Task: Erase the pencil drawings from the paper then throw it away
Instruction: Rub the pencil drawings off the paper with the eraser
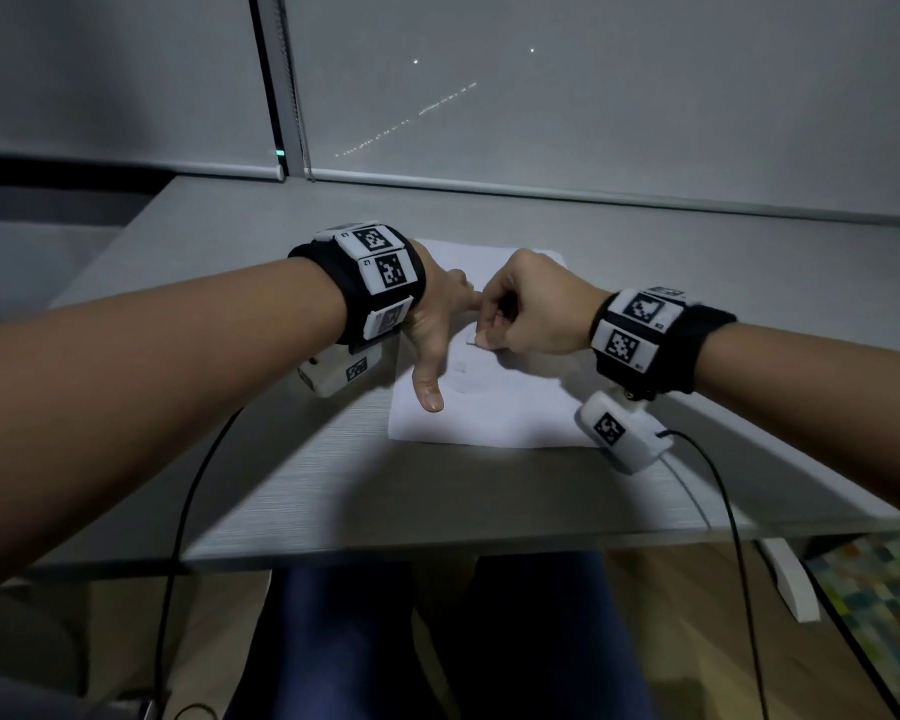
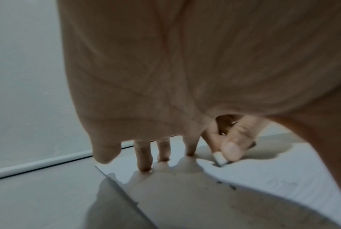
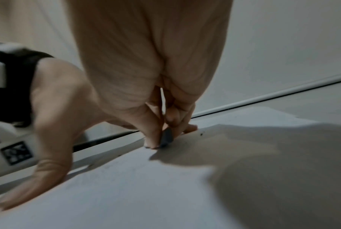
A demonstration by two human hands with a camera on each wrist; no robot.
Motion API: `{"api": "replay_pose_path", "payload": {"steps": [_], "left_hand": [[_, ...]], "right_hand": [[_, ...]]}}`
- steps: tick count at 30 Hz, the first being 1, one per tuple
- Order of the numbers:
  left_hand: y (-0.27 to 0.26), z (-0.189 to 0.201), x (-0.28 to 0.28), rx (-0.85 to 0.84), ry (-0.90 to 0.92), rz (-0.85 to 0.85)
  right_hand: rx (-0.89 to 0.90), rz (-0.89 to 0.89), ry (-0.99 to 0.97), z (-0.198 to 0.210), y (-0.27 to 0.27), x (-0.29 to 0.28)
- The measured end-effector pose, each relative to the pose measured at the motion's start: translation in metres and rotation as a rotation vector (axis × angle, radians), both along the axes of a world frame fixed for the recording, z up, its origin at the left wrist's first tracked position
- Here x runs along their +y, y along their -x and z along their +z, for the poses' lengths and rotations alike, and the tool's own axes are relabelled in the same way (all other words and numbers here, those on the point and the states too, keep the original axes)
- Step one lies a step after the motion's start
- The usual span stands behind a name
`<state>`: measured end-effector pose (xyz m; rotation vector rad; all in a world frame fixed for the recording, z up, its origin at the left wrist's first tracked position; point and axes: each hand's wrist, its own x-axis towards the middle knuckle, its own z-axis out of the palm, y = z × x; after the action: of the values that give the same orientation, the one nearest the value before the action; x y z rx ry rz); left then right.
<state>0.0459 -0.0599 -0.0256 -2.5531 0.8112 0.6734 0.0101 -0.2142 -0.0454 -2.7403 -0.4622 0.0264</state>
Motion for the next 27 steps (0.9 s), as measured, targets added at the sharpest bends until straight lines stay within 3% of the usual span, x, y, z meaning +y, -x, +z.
{"api": "replay_pose_path", "payload": {"steps": [4,11,17,27], "left_hand": [[-0.001,0.0,0.005,-0.01,0.048,0.064],[-0.007,-0.004,0.008,0.027,0.092,0.057],[-0.007,-0.002,0.01,0.022,0.086,0.063],[0.002,0.002,0.008,-0.013,0.055,0.092]], "right_hand": [[-0.074,-0.147,-0.007,-0.003,-0.017,-0.003],[0.028,0.051,-0.035,-0.005,0.003,0.007],[-0.095,-0.099,-0.002,-0.003,-0.02,-0.003],[0.113,0.13,0.009,0.005,0.028,-0.025]]}}
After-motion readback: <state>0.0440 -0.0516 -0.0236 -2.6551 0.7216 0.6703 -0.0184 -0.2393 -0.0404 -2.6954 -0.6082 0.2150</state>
